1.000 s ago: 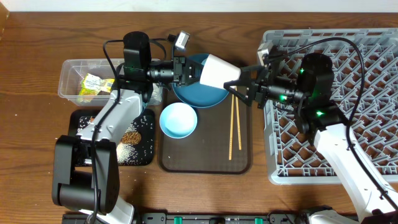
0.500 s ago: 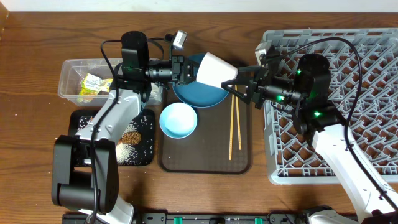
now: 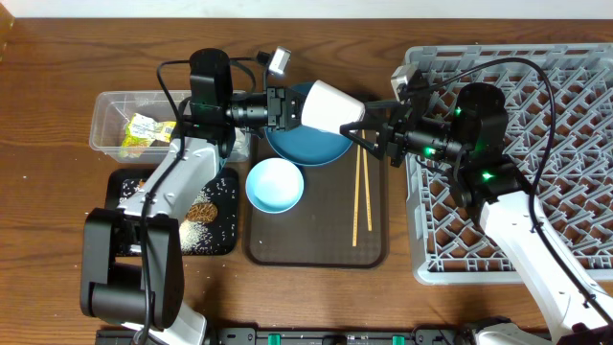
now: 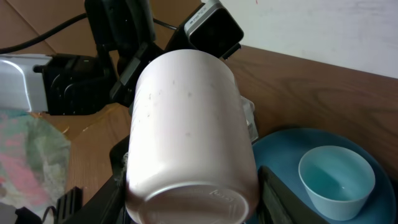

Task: Sort waste into correct bins and load items into the dishwasher rack
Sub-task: 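Release the left gripper and carry the pink cup right over the rack, then lower the pink cup upside down into the rack and release it, then move the left gripper to the light-blue cup and grip its rim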

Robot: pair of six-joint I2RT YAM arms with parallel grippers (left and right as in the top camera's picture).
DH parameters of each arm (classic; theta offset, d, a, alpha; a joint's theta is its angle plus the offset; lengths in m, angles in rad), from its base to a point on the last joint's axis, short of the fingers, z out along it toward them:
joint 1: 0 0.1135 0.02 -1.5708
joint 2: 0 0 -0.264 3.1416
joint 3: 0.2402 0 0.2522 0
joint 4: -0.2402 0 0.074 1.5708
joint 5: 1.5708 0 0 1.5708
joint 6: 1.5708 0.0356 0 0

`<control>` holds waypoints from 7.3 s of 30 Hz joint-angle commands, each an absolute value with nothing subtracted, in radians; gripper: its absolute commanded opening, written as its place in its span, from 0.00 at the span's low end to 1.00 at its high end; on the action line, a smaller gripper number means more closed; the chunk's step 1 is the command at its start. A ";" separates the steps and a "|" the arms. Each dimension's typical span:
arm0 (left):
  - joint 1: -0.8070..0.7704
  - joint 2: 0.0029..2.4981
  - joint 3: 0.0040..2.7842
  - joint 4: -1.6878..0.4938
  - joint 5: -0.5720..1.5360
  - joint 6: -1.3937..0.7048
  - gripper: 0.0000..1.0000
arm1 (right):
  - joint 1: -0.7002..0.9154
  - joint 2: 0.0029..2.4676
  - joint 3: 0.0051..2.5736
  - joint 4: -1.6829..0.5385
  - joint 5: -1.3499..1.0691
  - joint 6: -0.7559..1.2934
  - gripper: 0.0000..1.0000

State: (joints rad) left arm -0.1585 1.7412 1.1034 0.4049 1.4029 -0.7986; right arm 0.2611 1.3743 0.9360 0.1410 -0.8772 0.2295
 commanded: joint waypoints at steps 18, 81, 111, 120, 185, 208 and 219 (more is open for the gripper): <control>-0.110 1.740 1.105 0.405 1.402 -0.737 0.25 | 0.253 1.335 0.948 0.138 -0.846 0.235 0.20; -0.108 1.740 1.105 0.398 1.398 -0.733 0.25 | -0.360 1.570 1.555 -1.545 0.128 0.194 0.01; -0.108 1.740 1.105 0.398 1.398 -0.733 0.25 | -0.424 1.721 1.555 -1.501 0.090 0.160 0.02; -0.108 1.740 1.105 0.398 1.398 -0.733 0.25 | -0.447 1.721 1.555 -1.492 0.089 0.163 0.01; -0.108 1.740 1.105 0.398 1.398 -0.733 0.25 | -0.426 1.720 1.554 -1.505 -0.067 0.152 0.57; -0.108 1.739 1.113 0.101 0.942 -0.628 0.25 | 0.120 1.701 1.557 -0.980 -0.253 0.111 0.62; -0.208 1.739 1.348 -0.338 0.319 -0.458 0.39 | 0.193 1.702 1.555 -0.991 -0.197 0.126 0.66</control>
